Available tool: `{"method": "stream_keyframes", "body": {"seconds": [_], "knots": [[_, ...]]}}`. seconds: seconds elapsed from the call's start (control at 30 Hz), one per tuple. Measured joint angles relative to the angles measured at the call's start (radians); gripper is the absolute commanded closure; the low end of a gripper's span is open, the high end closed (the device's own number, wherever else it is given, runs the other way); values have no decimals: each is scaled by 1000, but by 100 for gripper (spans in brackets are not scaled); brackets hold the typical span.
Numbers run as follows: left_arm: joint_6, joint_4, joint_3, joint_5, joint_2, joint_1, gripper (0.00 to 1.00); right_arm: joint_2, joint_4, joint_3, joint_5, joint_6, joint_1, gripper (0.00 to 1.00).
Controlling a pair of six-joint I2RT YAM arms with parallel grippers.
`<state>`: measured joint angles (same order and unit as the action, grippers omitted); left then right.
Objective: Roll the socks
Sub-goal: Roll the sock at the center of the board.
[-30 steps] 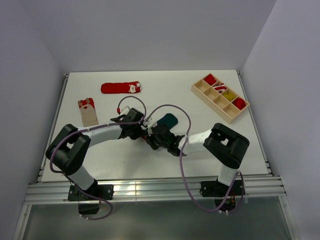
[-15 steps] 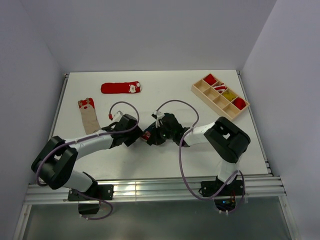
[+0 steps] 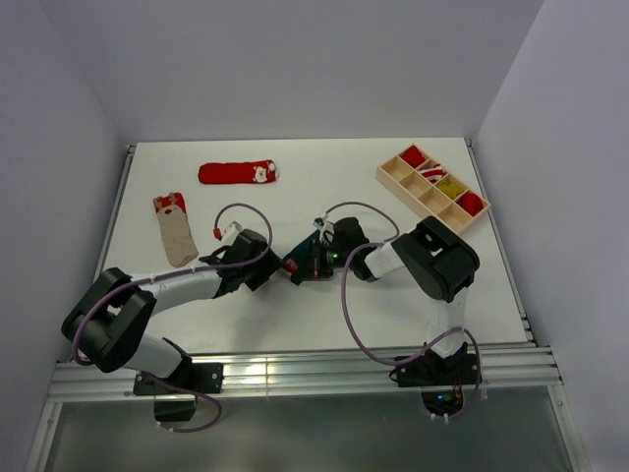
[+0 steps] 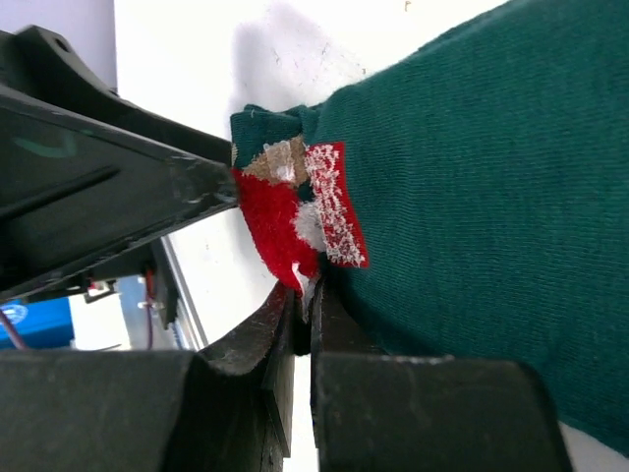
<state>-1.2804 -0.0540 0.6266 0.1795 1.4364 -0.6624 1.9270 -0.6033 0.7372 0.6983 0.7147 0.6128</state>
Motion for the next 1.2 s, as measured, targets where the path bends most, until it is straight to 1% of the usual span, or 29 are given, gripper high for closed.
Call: {"method": "stream_keyframes", "body": {"seconds": [0.17, 0.27, 0.3, 0.37, 0.4, 0.47, 0.5, 0.57, 0.6, 0.63, 0.67, 0.7, 0.73, 0.77, 0.87, 1.0, 1.1, 1.2], "knots": [[-6, 31, 2, -2, 30, 0, 37, 25, -37, -4, 30, 53, -10, 100], [-9, 58, 6, -3, 48, 0, 43, 40, -58, -5, 48, 82, -17, 100], [-12, 66, 6, -3, 52, 0, 48, 43, -63, -5, 51, 92, -18, 100], [-17, 69, 6, -2, 60, 0, 54, 49, -73, -5, 56, 106, -21, 100], [-18, 72, 6, -3, 65, 0, 60, 53, -80, -6, 58, 114, -22, 100], [-20, 75, 10, -3, 73, 0, 66, 60, -98, -10, 63, 130, -25, 100], [-20, 76, 13, -4, 78, 0, 75, 60, -105, -13, 64, 135, -25, 100], [-18, 78, 24, -7, 87, 0, 83, 60, -113, -17, 63, 138, -27, 100], [-18, 78, 26, -8, 89, 0, 91, 60, -115, -18, 63, 138, -27, 99], [-17, 76, 31, -8, 92, 0, 95, 59, -118, -20, 62, 137, -27, 98], [-14, 71, 36, -8, 95, 0, 97, 58, -119, -22, 61, 136, -27, 95], [-11, 66, 42, -8, 97, 0, 100, 56, -119, -23, 58, 133, -27, 88], [-6, 53, 52, -8, 100, -2, 100, 52, -116, -24, 55, 128, -27, 85], [0, 43, 60, -8, 102, -3, 100, 47, -111, -26, 51, 122, -27, 79], [24, -5, 103, -6, 118, -8, 100, 16, -79, -33, 28, 86, -26, 71], [76, -87, 178, 14, 146, -16, 100, -91, 32, -51, -55, -3, -15, 65], [119, -130, 216, 47, 150, -19, 100, -206, 135, -57, -179, -95, 19, 62], [155, -154, 233, 71, 150, -24, 100, -315, 204, -57, -342, -185, 107, 60]]}}
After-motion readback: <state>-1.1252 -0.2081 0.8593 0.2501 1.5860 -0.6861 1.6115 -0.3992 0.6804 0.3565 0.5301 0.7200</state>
